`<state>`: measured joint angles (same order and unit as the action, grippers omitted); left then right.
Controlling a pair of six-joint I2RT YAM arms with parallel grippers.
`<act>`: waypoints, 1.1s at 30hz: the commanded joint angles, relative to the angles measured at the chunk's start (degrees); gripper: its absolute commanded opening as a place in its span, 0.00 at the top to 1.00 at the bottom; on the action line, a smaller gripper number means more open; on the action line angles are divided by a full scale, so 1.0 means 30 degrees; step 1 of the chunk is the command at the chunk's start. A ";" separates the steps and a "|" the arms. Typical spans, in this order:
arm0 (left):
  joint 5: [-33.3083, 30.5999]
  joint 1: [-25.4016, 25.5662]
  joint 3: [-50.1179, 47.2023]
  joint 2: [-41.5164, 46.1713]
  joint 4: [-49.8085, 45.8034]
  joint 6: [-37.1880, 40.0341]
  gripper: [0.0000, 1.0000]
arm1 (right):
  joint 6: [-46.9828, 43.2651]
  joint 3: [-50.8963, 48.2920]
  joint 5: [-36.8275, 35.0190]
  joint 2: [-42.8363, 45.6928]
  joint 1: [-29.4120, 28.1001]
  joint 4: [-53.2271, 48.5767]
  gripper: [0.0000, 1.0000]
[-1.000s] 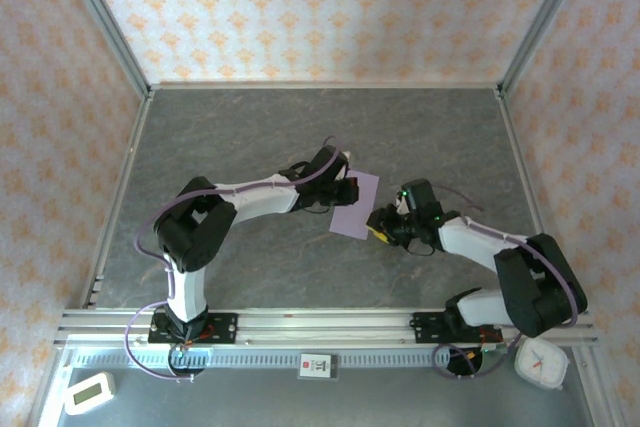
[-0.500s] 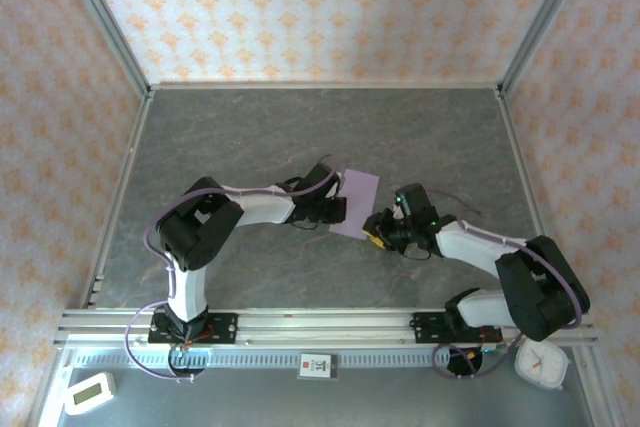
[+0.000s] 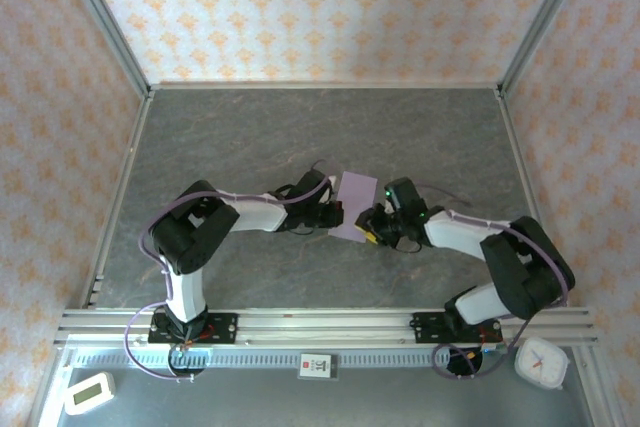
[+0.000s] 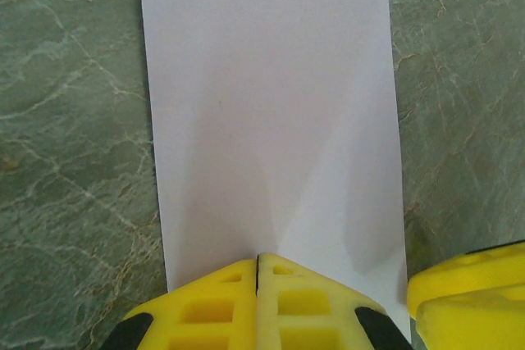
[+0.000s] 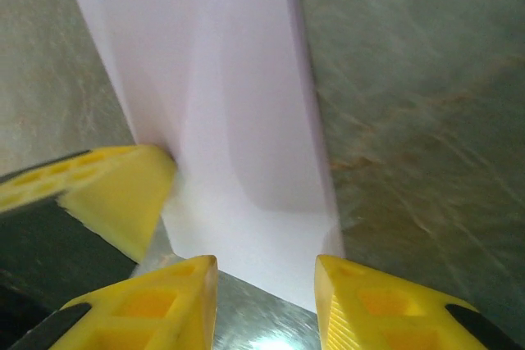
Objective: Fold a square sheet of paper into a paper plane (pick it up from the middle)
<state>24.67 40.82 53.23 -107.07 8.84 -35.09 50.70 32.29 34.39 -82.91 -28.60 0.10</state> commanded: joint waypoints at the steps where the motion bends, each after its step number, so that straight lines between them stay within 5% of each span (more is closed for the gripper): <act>1: 0.0331 0.0017 -0.0707 -0.0112 -0.0859 -0.0361 1.00 | 0.0210 0.0893 -0.0506 -0.0465 -0.0212 0.0408 0.63; 21: 0.0655 0.0002 -0.1071 -0.0272 -0.0319 -0.0492 1.00 | 0.0611 -0.0726 -0.1305 0.1703 -0.0568 -0.1756 0.62; 33: 0.0717 -0.0038 -0.1247 -0.0331 -0.0150 -0.0552 1.00 | 0.0680 0.0325 -0.1304 -0.0264 -0.1133 -0.0978 0.61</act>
<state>25.76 40.75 51.72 -107.04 11.79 -36.18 52.14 31.64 31.88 -81.47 -31.48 -3.86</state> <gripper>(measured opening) 0.054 0.385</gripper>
